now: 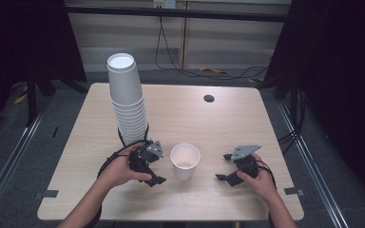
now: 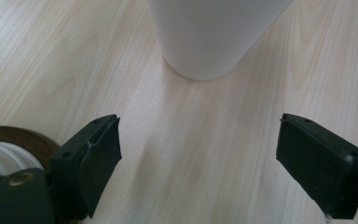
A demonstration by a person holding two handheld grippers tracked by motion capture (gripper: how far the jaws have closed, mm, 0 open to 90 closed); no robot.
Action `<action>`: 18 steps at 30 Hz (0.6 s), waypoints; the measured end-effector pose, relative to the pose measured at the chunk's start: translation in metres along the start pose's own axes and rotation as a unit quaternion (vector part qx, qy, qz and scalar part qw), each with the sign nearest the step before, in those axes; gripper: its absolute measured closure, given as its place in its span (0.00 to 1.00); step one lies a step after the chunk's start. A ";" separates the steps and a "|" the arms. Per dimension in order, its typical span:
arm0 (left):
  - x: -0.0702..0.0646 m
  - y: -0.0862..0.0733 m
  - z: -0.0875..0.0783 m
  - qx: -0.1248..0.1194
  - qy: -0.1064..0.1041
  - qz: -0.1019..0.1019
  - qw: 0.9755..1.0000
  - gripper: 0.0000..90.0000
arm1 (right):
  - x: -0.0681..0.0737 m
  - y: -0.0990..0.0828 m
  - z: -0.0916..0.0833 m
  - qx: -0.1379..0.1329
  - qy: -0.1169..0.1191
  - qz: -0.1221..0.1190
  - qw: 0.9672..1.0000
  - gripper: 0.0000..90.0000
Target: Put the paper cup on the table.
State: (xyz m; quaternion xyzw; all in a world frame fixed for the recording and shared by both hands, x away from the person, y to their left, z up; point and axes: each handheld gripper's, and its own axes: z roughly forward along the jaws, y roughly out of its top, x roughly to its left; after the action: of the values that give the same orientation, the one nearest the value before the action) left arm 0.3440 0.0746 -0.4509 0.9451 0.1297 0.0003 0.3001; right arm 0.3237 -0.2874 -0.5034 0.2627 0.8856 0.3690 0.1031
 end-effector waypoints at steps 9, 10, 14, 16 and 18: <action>-0.001 -0.014 -0.001 -0.004 0.003 -0.005 1.000 0.16 | 0.000 0.000 0.000 0.000 0.000 0.000 1.000 0.13; -0.001 -0.016 -0.001 -0.003 0.004 -0.006 1.000 0.16 | 0.000 0.000 0.000 0.000 0.000 0.000 1.000 0.13; -0.003 -0.025 0.000 -0.010 0.003 -0.014 1.000 0.16 | 0.000 0.000 0.000 0.000 0.000 0.000 1.000 0.13; -0.003 -0.027 0.000 -0.011 0.003 -0.016 1.000 0.16 | 0.000 0.000 0.000 0.000 0.000 0.000 1.000 0.13; -0.003 -0.031 0.001 -0.015 0.005 -0.015 1.000 0.16 | 0.000 0.000 0.000 0.000 0.000 0.000 1.000 0.13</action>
State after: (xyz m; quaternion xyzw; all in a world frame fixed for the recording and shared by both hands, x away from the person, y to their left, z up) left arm 0.3334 0.0973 -0.4689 0.9384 0.1455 0.0024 0.3135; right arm 0.3237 -0.2874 -0.5034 0.2626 0.8856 0.3689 0.1032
